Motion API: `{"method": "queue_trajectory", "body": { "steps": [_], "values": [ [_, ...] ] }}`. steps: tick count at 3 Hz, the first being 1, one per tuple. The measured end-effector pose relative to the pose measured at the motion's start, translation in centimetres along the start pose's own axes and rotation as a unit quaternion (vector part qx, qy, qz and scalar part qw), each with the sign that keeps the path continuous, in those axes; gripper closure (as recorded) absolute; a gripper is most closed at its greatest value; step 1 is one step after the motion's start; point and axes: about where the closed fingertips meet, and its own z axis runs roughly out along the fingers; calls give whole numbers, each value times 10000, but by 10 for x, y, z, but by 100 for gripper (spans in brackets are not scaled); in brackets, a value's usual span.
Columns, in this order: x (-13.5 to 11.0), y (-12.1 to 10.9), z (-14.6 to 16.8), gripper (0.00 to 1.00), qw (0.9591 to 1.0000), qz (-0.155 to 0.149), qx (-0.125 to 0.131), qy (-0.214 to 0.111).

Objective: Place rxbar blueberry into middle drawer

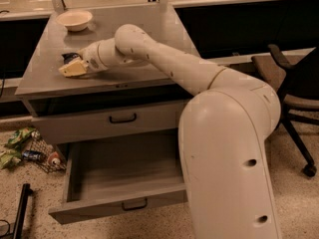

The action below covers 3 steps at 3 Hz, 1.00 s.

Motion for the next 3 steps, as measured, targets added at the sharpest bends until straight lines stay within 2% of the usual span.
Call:
{"method": "queue_trajectory", "body": {
  "steps": [1, 2, 3],
  "values": [
    [-1, 1, -1, 100, 10000, -22, 0, -3],
    [-43, 22, -20, 100, 9974, -706, 16, -148],
    [-100, 53, -46, 100, 9862, -1620, -28, -327]
  ]
}}
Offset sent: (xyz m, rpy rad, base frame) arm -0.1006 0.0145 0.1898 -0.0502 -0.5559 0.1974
